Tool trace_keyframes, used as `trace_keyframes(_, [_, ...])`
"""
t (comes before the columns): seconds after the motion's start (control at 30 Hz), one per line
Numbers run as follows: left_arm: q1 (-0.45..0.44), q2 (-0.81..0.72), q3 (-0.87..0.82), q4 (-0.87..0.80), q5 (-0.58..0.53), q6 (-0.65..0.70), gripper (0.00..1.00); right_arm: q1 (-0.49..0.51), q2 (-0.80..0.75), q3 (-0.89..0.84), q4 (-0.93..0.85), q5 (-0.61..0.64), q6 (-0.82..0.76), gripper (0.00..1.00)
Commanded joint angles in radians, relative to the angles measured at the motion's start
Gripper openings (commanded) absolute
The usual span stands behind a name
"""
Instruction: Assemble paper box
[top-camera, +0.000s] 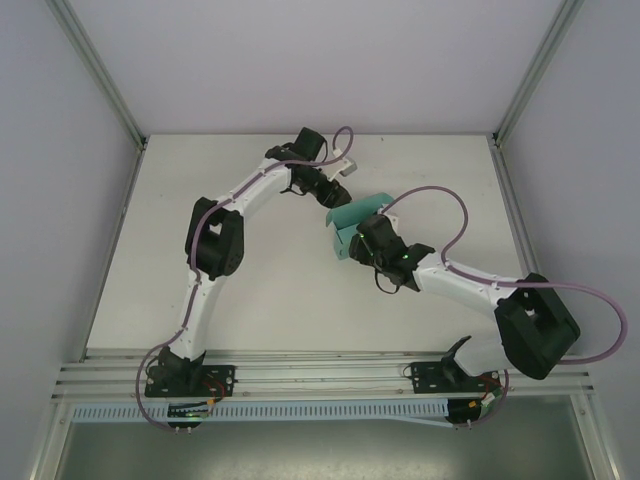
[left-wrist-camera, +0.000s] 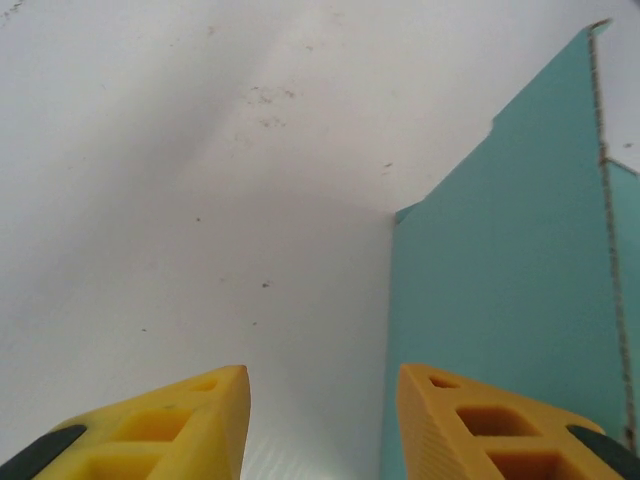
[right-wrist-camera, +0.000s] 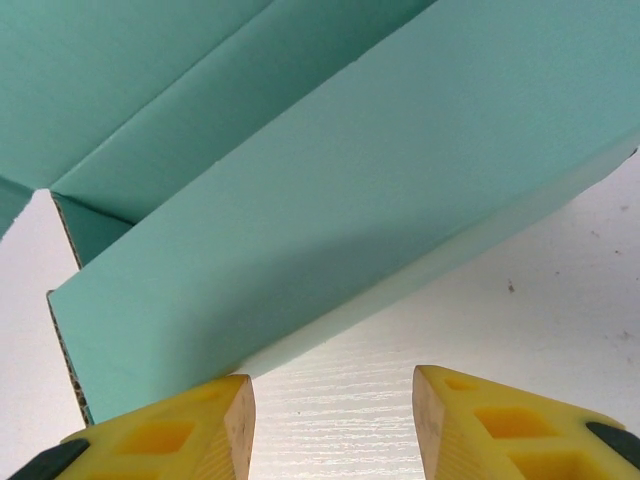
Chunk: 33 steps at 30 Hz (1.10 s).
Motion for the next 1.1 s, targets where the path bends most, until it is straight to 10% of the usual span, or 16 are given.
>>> trace_keyframes(0.0, [-0.005, -0.057, 0.026, -0.051, 0.142, -0.037, 0.44, -0.010, -0.029, -0.014, -0.028, 0.048, -0.008, 0.46])
trace_keyframes(0.83, [-0.001, -0.069, -0.035, -0.093, 0.267, -0.035, 0.53, -0.043, -0.095, -0.076, -0.076, -0.021, 0.013, 0.46])
trace_keyframes(1.07, [-0.044, -0.143, -0.184, -0.016, 0.022, -0.033, 0.54, -0.056, -0.397, -0.209, -0.194, 0.001, 0.010, 0.53])
